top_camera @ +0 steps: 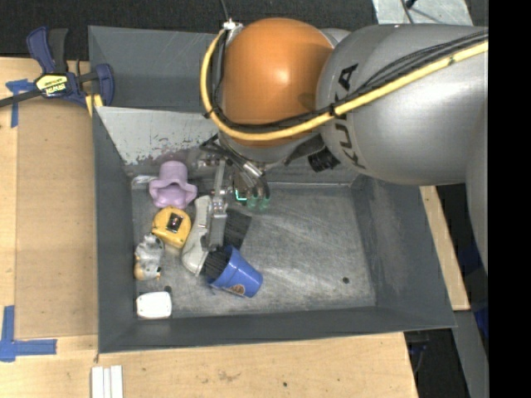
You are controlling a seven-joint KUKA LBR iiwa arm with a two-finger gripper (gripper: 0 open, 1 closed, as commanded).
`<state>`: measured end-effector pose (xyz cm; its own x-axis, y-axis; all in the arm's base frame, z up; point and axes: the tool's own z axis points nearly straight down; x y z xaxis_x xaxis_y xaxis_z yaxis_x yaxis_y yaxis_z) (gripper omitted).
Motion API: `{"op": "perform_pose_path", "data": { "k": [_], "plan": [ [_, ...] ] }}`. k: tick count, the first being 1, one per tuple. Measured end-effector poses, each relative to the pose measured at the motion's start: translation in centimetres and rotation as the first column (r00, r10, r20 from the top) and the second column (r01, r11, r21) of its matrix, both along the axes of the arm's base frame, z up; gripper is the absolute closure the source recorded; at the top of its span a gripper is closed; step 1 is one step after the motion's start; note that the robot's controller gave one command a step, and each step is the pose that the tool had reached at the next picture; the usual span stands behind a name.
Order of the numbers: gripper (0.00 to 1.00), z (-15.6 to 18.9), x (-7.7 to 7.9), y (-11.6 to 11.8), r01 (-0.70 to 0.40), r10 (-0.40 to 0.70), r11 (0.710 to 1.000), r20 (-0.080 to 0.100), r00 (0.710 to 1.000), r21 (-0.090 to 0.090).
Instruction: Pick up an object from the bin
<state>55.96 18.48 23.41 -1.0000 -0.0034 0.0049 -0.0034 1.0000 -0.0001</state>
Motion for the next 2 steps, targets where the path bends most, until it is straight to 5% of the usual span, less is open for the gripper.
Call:
{"op": "perform_pose_path", "data": {
  "k": [1, 2],
  "plan": [
    [0.00, 0.4, 0.2, -0.1, 0.002, -0.002, 1.000, 0.008, 1.000, 0.001],
    [1.00, -13.3, 3.1, 3.9, 0.263, -0.263, 0.965, 0.009, 0.965, 0.001]
  ]
}}
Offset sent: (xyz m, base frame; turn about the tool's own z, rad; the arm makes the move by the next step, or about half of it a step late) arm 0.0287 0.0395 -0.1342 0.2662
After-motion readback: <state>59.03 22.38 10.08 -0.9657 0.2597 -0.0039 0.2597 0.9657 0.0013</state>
